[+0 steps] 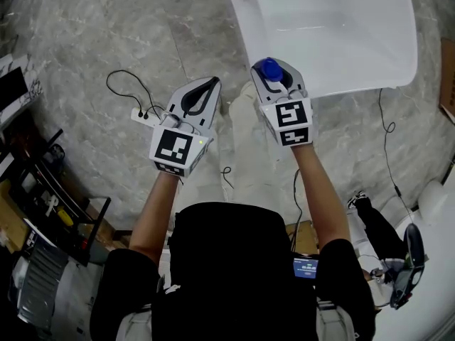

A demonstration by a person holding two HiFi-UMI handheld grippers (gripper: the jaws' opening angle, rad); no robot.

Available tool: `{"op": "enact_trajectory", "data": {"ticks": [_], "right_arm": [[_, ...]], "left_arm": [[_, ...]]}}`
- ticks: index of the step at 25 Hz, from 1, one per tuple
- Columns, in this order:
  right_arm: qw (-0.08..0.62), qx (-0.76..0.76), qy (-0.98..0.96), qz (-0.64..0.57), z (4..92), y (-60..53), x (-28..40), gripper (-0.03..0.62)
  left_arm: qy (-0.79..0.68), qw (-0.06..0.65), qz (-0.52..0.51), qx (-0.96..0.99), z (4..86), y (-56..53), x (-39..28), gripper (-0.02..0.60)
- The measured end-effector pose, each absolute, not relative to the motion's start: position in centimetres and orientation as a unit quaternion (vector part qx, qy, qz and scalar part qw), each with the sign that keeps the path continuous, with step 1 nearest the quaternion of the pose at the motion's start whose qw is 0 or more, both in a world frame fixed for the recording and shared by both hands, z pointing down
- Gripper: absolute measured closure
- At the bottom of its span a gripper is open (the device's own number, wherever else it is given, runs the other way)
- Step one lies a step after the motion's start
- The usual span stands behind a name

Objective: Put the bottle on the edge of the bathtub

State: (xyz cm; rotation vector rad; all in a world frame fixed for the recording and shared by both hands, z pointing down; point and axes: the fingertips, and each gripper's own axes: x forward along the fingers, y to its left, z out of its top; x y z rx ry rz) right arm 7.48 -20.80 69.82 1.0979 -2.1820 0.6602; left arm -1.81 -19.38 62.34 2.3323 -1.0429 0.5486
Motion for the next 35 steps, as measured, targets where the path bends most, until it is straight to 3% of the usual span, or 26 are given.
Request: {"op": "enact_trajectory", "data": {"ticks": [35], "right_arm": [[0.305, 0.415, -0.838, 0.180, 72.7, -25.0, 5.8, 0.425]], "left_arm": [[-0.396, 0.283, 0.222, 0.845, 65.8, -19.2, -2.8, 0.571]]}}
